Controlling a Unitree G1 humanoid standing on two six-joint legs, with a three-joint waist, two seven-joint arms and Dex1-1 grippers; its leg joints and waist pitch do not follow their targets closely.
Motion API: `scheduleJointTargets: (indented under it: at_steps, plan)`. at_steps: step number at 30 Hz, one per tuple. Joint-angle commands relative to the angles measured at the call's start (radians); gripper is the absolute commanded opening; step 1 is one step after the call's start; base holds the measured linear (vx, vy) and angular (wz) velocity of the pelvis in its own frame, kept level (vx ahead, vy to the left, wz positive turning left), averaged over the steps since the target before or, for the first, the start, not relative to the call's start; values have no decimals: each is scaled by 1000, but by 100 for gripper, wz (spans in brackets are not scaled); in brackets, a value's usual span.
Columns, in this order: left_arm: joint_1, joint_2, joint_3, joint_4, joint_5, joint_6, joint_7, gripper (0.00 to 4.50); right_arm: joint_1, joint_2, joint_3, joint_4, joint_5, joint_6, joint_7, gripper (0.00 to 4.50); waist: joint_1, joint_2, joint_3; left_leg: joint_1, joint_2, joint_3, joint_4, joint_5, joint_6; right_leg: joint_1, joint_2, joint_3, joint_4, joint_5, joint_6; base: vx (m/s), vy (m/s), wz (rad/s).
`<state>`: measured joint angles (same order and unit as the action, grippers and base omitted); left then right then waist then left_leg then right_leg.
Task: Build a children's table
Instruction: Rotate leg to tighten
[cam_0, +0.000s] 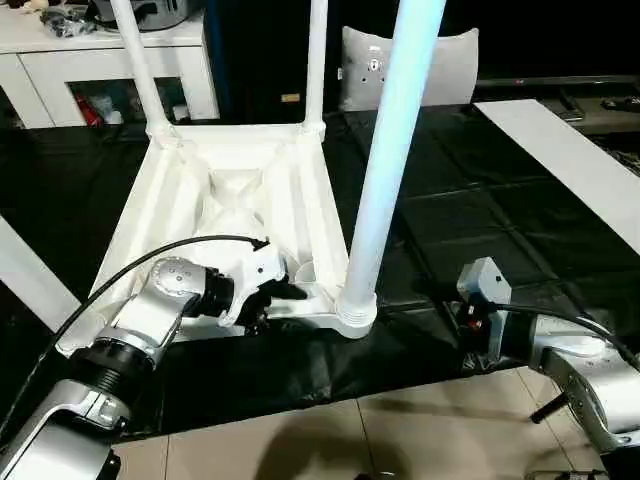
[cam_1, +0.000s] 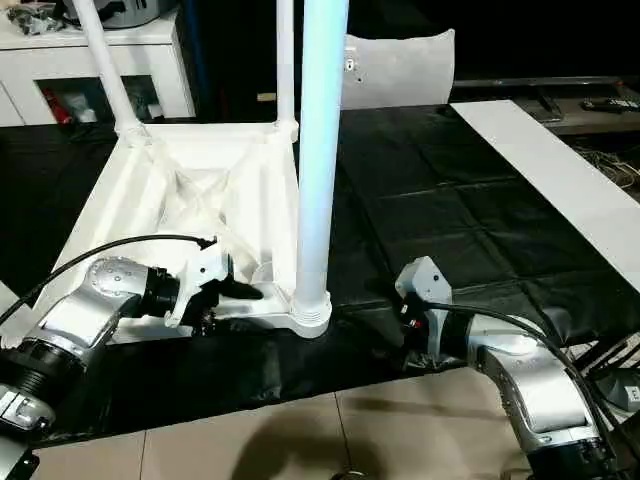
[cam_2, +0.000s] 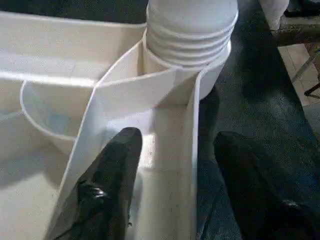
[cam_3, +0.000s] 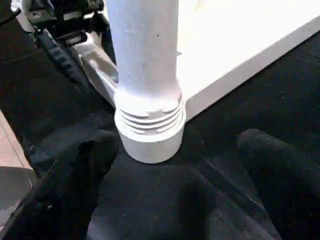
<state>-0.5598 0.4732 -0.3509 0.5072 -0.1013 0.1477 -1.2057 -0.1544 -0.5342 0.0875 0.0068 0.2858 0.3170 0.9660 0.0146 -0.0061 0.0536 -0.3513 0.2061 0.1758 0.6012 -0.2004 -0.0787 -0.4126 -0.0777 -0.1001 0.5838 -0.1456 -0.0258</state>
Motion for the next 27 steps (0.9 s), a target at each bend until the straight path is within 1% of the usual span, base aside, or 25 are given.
scheduleJointTargets:
  at_steps: [1, 3, 4, 5, 7, 8, 11, 12, 13, 14, 15, 17, 18, 20, 22, 23, 26, 27]
  plan:
    - [-11, -1, -4, 15, 11, -5, -10, 249, 0, -8, 7, -36, 14, 28, -4, 450, 5, -3, -64, -1, 16, -7, -68, -239, 55, 54, -56, 41, -93, -484, -97, 0, 0, 0]
    - [-12, -1, -6, 18, 14, -7, -14, 230, 0, -8, 9, -43, 17, 35, -3, 450, 8, -1, -64, -1, 16, -7, -69, -232, 57, 54, -57, 42, -91, -470, -102, 0, 0, 0]
    - [-11, -1, -7, 21, 16, -9, -16, 223, 0, -7, 13, -47, 19, 38, -2, 450, 11, -3, -65, 0, 17, -7, -69, -228, 57, 56, -58, 42, -89, -464, -104, 0, 0, 0]
    - [-10, -1, -8, 22, 17, -10, -17, 223, 0, -7, 14, -49, 19, 39, -2, 450, 12, -3, -65, -2, 17, -7, -69, -225, 57, 56, -58, 43, -89, -464, -103, 0, 0, 0]
    - [-11, -4, 4, 31, 17, -14, -15, 200, -6, 1, 24, -44, 12, 28, 5, 450, 14, -5, -64, 0, 18, -6, -69, -227, 56, 54, -59, 43, -90, -472, -101, 0, 0, 0]
    - [-11, -4, 4, 31, 17, -14, -15, 192, -6, 1, 24, -44, 12, 28, 5, 450, 16, -4, -63, 1, 17, -6, -68, -230, 55, 53, -59, 42, -92, -482, -99, 0, 0, 0]
    - [-13, -10, 18, 43, -5, -23, -42, 178, -13, 9, 30, -41, 7, 25, 9, 450, 20, -4, -62, 2, 17, -6, -69, -232, 52, 52, -60, 42, -94, -497, -91, 0, 0, 0]
    - [-13, -10, 18, 43, -5, -23, -42, 162, -13, 9, 30, -41, 7, 25, 9, 450, 20, -4, -62, 3, 18, -6, -70, -233, 51, 52, -60, 42, -94, -495, -91, 0, 0, 0]
    - [-15, -11, 17, 48, -6, -23, -51, 162, -14, 10, 32, -39, 6, 27, 11, 450, 20, -7, -63, 2, 18, -7, -71, -234, 49, 53, -60, 42, -93, -490, -91, 0, 0, 0]
    - [-15, -13, 16, 50, -9, -22, -58, 151, -15, 11, 33, -39, 7, 27, 13, 450, 21, -5, -63, 2, 18, -7, -71, -234, 49, 53, -61, 42, -92, -489, -91, 0, 0, 0]
    - [-15, -13, 16, 50, -9, -22, -58, 151, -15, 11, 33, -39, 7, 27, 13, 450, 21, -6, -63, 1, 17, -6, -70, -232, 50, 54, -61, 43, -92, -488, -91, 0, 0, 0]
    - [-16, -14, 16, 53, -10, -21, -63, 134, -17, 11, 34, -38, 8, 27, 14, 450, 22, -5, -64, 0, 18, -7, -70, -223, 51, 55, -62, 44, -90, -475, -94, 0, 0, 0]
    - [-21, -17, 11, 64, -8, -25, -71, 118, -24, 14, 37, -32, 5, 21, 14, 450, 22, -5, -64, 0, 17, -6, -71, -222, 52, 54, -61, 44, -90, -474, -95, 0, 0, 0]
    - [-23, -19, 9, 71, -4, -29, -72, 111, -28, 16, 39, -29, 5, 19, 13, 450, 22, -6, -63, 0, 17, -6, -70, -222, 51, 55, -61, 43, -90, -479, -93, 0, 0, 0]
    - [-29, -23, 7, 86, 4, -40, -76, 85, -38, 18, 41, -24, 5, 18, 11, 450, 22, -6, -63, 1, 15, -6, -69, -224, 51, 54, -61, 43, -92, -491, -88, 0, 0, 0]
    - [-32, -24, 6, 93, 7, -45, -78, 85, -41, 19, 41, -22, 5, 16, 12, 450, 22, -4, -63, 1, 16, -6, -70, -222, 51, 54, -60, 42, -93, -490, -88, 0, 0, 0]
    - [-39, -22, -6, 108, 31, -65, -94, 61, -50, 18, 45, -18, 5, 15, 14, 450, 23, -5, -64, 2, 17, -7, -71, -221, 49, 55, -61, 44, -92, -483, -90, 0, 0, 0]
    - [-42, -21, -12, 112, 38, -71, -99, 46, -55, 17, 46, -15, 4, 13, 18, 450, 22, -7, -63, 1, 17, -7, -71, -223, 49, 55, -62, 44, -92, -482, -91, 0, 0, 0]
